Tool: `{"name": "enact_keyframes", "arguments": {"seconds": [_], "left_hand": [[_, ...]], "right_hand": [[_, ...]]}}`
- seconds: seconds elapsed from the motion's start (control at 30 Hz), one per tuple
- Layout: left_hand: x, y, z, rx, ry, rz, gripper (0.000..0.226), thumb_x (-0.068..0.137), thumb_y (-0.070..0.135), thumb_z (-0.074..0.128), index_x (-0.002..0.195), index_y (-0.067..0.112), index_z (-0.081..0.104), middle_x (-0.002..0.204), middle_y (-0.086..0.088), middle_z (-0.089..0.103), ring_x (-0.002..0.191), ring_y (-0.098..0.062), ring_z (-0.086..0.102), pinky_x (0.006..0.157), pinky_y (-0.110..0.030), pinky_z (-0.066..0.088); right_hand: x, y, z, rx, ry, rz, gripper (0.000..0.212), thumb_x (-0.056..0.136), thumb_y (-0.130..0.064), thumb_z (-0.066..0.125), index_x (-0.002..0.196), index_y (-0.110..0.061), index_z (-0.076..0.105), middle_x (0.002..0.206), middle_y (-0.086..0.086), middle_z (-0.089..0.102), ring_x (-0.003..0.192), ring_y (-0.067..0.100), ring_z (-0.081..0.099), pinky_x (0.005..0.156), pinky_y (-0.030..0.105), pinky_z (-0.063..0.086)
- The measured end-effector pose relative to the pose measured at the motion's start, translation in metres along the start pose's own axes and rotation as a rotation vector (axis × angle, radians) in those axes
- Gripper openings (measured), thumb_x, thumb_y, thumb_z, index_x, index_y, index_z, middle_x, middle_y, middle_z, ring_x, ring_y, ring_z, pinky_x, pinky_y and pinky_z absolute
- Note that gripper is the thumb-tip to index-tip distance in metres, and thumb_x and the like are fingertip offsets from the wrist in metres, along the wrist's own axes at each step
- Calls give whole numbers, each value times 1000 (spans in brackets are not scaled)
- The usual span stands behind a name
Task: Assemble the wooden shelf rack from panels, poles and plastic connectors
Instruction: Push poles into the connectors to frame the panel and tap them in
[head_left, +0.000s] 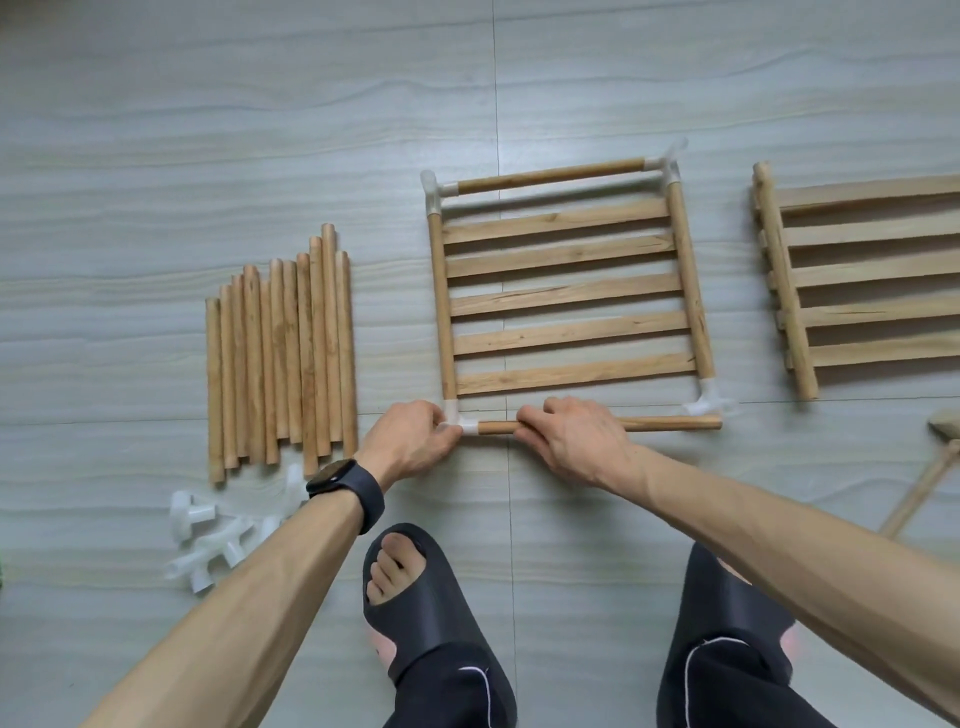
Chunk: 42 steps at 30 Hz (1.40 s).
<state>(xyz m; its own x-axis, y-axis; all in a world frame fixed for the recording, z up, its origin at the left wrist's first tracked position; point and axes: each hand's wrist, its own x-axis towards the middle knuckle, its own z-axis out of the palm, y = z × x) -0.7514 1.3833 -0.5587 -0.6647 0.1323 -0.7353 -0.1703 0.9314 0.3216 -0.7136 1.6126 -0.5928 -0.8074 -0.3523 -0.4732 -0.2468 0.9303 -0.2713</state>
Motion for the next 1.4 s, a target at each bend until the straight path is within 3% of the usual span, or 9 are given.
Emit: {"name": "enact_keyframes", "arguments": {"seconds": [0.1, 0.3, 0.5, 0.77, 1.0, 1.07, 1.17, 1.3, 1.4], "left_hand": [[3, 7, -2, 178, -12, -75, 27, 96, 39, 48, 97, 17, 65, 89, -4, 68, 84, -27, 63, 66, -32, 45], [0, 44, 11, 532, 363, 153, 47, 94, 37, 52, 135, 15, 47, 131, -11, 54, 115, -32, 51, 82, -41, 44], [18, 105, 47, 604, 30, 446, 48, 94, 65, 48, 135, 40, 49, 158, -7, 28, 141, -38, 25, 111, -55, 33], [27, 102, 61, 484, 33, 427, 38, 101, 58, 39, 116, 27, 54, 160, -12, 24, 149, -46, 9, 97, -57, 51], [29, 93, 59, 461, 26, 484, 41, 101, 58, 34, 119, 25, 50, 164, -10, 23, 150, -46, 11, 106, -59, 43], [29, 94, 58, 466, 39, 501, 42, 101, 58, 33, 120, 24, 50, 165, -9, 24, 148, -47, 15, 108, -58, 40], [34, 93, 55, 491, 52, 525, 44, 101, 58, 32, 121, 23, 50, 164, -10, 26, 146, -51, 20, 113, -55, 33], [40, 96, 52, 447, 48, 505, 43, 100, 60, 32, 118, 25, 50, 164, -12, 25, 147, -52, 17, 117, -55, 28], [43, 105, 53, 411, 37, 489, 41, 99, 62, 33, 115, 28, 49, 166, -12, 21, 148, -52, 13, 117, -56, 28]], "right_hand": [[-8, -2, -7, 228, 6, 62, 41, 103, -51, 44, 132, -24, 56, 123, 6, 57, 117, 28, 51, 97, 40, 45], [-60, 73, -33, 621, 685, 519, 33, 98, -42, 60, 119, -17, 59, 114, -3, 54, 109, 16, 50, 93, 32, 43], [-90, 136, -13, 1229, 179, 967, 43, 91, -45, 72, 115, -12, 59, 106, 9, 69, 96, 31, 73, 88, 48, 58], [-86, 139, 1, 1625, 292, 1031, 7, 86, -4, 65, 80, -3, 67, 72, 12, 63, 67, 25, 69, 61, 32, 61], [-87, 134, 0, 965, 162, 889, 15, 91, -23, 64, 90, -8, 64, 76, 0, 67, 51, 13, 68, 57, 25, 59], [-82, 124, 0, 692, 145, 855, 20, 92, -30, 62, 99, -12, 56, 94, 2, 61, 69, 15, 67, 58, 15, 46], [-81, 115, 6, 518, 149, 841, 28, 93, -31, 58, 109, -9, 53, 108, 10, 57, 98, 33, 59, 79, 35, 45], [-92, 118, 8, 1361, 60, 944, 17, 89, -20, 70, 93, -5, 63, 61, 7, 67, 60, 22, 69, 65, 39, 63], [-100, 136, 9, 1541, 279, 1036, 20, 92, -19, 67, 102, -2, 63, 59, 8, 61, 52, 19, 64, 62, 38, 62]]}}
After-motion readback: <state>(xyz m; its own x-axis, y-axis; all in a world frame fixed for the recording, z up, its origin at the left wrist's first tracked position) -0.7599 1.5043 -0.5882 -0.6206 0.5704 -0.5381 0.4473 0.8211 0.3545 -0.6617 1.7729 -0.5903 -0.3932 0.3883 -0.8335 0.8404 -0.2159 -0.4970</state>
